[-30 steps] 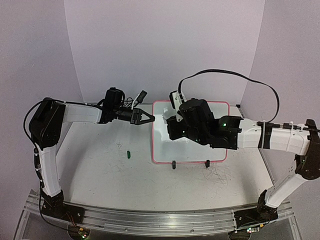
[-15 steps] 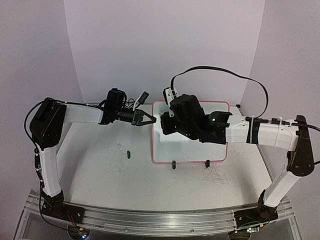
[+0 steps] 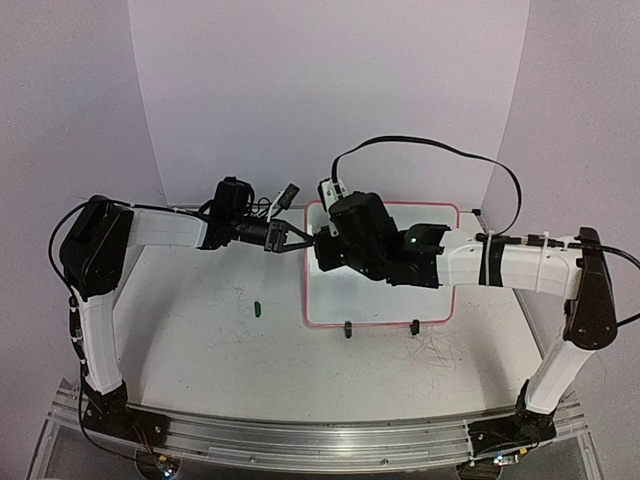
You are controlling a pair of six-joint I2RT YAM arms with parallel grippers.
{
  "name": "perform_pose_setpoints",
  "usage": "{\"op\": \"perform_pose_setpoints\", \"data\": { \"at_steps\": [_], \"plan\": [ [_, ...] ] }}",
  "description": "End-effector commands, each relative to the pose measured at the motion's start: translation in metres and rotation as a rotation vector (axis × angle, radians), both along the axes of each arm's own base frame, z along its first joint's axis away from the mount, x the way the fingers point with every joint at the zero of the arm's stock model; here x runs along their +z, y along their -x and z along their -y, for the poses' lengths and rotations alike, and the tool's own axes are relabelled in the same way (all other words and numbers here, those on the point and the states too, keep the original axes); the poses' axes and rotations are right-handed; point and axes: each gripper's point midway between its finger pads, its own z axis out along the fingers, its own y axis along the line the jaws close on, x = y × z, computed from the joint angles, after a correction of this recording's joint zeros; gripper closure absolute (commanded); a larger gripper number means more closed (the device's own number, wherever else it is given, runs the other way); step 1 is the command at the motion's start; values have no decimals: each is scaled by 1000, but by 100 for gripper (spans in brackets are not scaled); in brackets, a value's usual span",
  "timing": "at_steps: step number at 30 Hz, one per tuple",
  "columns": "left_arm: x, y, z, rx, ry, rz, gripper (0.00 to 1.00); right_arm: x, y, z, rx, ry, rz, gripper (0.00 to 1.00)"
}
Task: Write a sentence on the whiteboard
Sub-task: Pick up the sentence from the whiteboard.
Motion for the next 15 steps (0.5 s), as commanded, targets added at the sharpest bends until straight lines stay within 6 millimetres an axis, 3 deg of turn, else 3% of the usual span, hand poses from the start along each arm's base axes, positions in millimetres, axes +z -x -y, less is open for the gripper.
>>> {"op": "perform_pose_setpoints", "data": {
  "at_steps": [1, 15],
  "plan": [
    [2, -1, 0, 14, -4, 43, 100, 23, -12, -1, -45, -50, 43, 100],
    [6, 1, 1, 7, 2, 46, 100, 17, -23, -1, -65, -54, 32, 100]
  ]
}}
